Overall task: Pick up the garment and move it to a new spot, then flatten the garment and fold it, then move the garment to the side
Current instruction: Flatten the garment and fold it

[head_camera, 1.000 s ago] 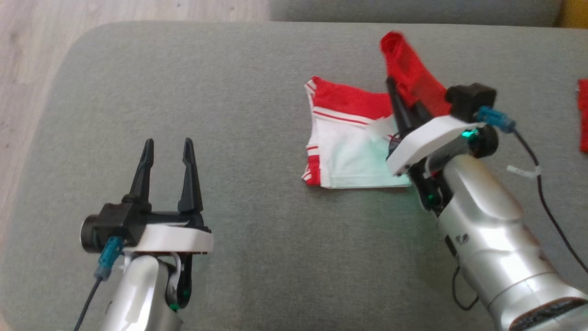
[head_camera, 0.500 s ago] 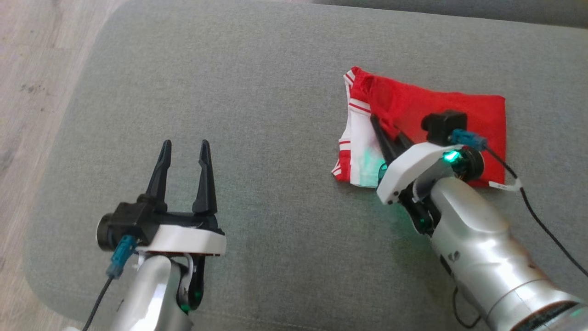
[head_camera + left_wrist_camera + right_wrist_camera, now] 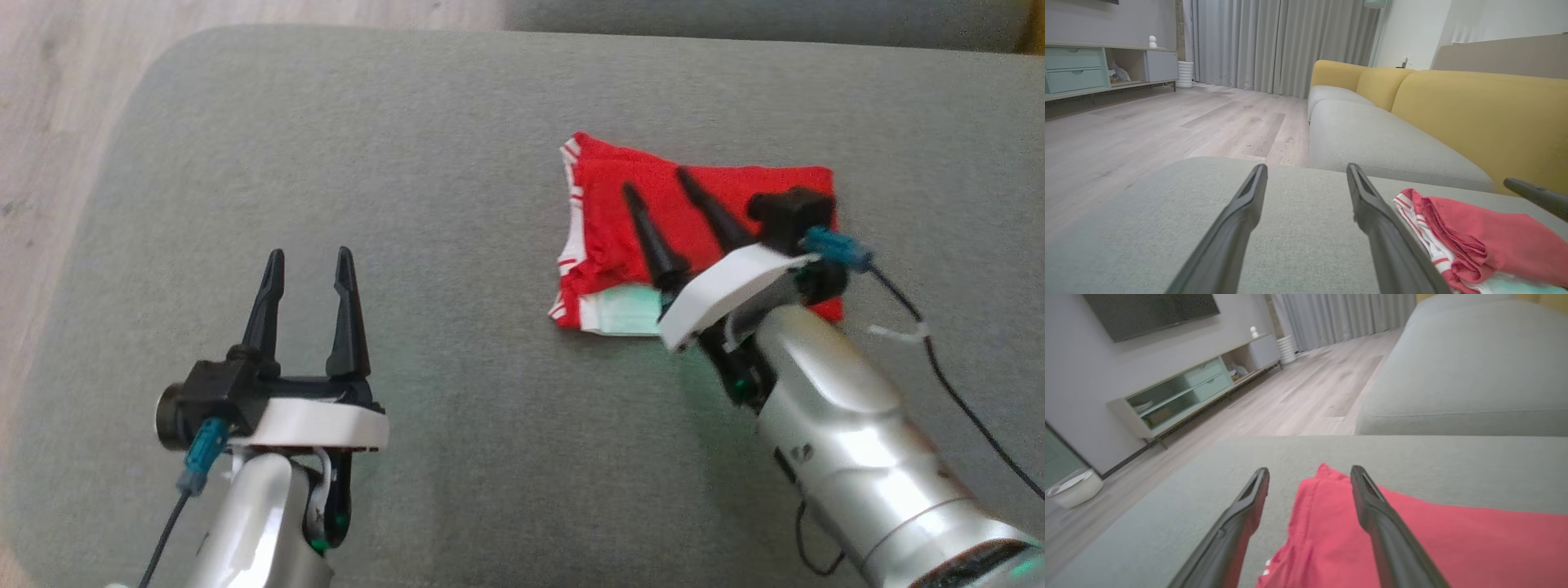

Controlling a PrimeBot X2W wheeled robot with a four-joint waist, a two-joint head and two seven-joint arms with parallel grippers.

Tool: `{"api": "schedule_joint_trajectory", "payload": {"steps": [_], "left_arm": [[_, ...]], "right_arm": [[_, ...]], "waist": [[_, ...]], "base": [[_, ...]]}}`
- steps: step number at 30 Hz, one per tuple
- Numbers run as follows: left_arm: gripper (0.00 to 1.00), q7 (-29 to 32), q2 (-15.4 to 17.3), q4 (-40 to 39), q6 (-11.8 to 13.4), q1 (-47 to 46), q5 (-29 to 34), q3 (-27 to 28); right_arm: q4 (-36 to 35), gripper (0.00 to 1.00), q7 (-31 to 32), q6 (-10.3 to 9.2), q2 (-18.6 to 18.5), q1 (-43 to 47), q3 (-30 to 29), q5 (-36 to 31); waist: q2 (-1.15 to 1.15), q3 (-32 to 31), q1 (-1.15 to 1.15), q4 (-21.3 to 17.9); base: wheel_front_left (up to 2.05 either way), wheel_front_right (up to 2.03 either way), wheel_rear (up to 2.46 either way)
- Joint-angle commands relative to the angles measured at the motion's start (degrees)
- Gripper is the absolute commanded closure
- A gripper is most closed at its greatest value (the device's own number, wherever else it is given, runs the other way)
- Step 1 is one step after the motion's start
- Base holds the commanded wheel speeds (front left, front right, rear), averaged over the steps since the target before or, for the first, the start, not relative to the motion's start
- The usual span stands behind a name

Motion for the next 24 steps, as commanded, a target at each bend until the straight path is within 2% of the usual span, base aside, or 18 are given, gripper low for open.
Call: {"api": "schedule_joint_trajectory", "payload": {"steps": [1,7,11,14,18,24], "left_arm": [[0.0,-0.28,0.25,-2.28,-0.01,-1.04,0.55,2.03],[0.0,-0.28,0.25,-3.22,-0.13,-0.02,0.89,2.71],[0.0,-0.28,0.25,-3.59,-0.31,0.6,0.94,2.97],[0.0,-0.28,0.25,-4.0,-0.67,1.08,0.97,3.42],[0.0,-0.28,0.25,-3.49,-0.65,2.19,1.66,4.31],[0.0,-0.28,0.25,-2.66,-0.64,3.23,2.82,5.01]], "right_arm": [[-1.99,0.0,-0.72,-0.11,1.08,-1.87,-2.57,-2.29],[-11.39,0.0,-0.78,-0.11,1.08,4.21,-21.19,-17.59],[-18.65,0.0,-0.79,-0.11,1.08,10.5,-29.82,-24.12],[-23.26,0.0,-0.79,-0.11,1.08,15.0,-33.06,-26.01],[-27.04,0.0,-0.79,-0.11,1.08,20.06,-34.3,-26.02],[-28.52,0.0,-0.79,-0.11,1.08,23.79,-34.82,-23.98]], "waist": [[0.0,-0.94,0.0,-1.85],[0.0,-1.96,0.0,-5.59],[0.0,-2.32,0.0,-7.54],[0.0,-2.3,0.0,-8.84],[0.0,-2.06,0.0,-10.2],[0.0,-2.05,0.0,-11.03]], "base": [[0.0,0.0,0.0],[0.0,0.0,0.0],[0.0,0.0,0.0],[0.0,0.0,0.0],[0.0,0.0,0.0],[0.0,0.0,0.0]]}}
